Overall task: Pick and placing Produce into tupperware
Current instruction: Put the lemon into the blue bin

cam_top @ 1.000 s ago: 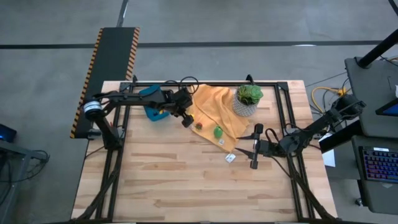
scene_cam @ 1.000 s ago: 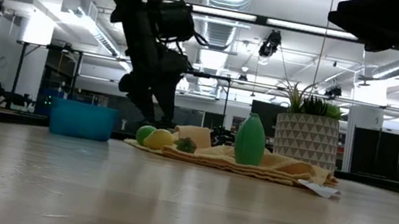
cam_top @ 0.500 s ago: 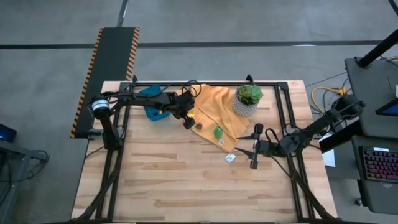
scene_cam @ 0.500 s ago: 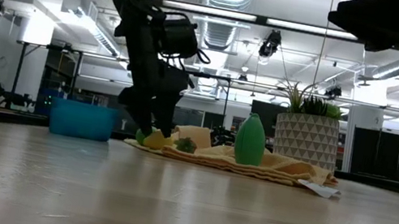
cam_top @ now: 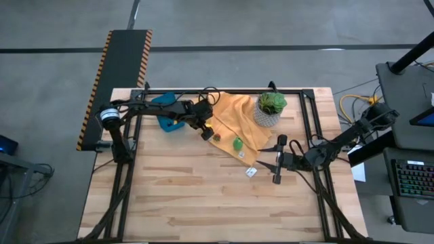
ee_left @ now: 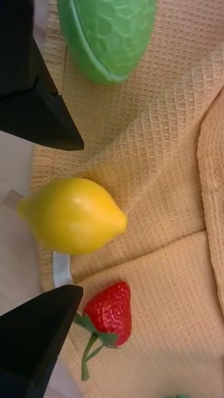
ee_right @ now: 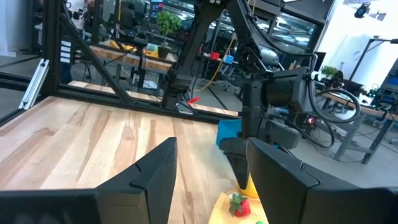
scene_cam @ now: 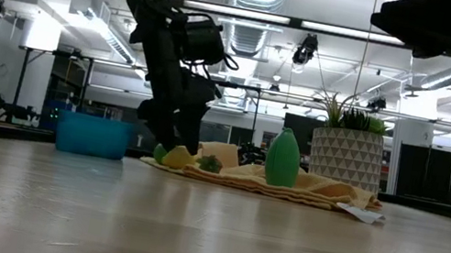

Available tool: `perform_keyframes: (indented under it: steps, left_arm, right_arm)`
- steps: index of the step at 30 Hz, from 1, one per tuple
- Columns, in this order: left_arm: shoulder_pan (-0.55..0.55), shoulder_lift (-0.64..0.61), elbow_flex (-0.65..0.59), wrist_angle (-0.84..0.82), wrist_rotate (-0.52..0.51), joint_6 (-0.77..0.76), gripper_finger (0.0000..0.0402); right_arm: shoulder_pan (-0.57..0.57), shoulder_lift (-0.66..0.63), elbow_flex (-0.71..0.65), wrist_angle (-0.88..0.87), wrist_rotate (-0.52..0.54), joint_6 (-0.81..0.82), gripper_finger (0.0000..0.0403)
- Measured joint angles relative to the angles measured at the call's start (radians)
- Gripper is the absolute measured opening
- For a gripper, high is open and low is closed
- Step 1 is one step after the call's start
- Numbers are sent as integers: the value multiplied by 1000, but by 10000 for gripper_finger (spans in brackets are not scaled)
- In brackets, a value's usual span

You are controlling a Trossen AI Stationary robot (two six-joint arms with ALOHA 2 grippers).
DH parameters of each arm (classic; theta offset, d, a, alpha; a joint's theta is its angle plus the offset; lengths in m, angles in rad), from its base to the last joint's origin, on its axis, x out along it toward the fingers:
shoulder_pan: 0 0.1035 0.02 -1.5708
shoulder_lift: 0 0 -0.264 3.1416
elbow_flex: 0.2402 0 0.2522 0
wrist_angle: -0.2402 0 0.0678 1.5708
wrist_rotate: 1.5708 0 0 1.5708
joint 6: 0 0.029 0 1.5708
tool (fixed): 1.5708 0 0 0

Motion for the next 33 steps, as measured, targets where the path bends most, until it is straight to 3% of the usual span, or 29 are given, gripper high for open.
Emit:
perform_keyframes:
  steps: [27, 33]
  left_arm:
    - [0, 5, -6, 13, -2, 13, 355]
    - [0, 5, -6, 15, -7, 13, 322]
  right_arm:
    - [0, 0, 0, 0, 3, 0, 187]
    - [0, 0, 0, 0, 3, 0, 187]
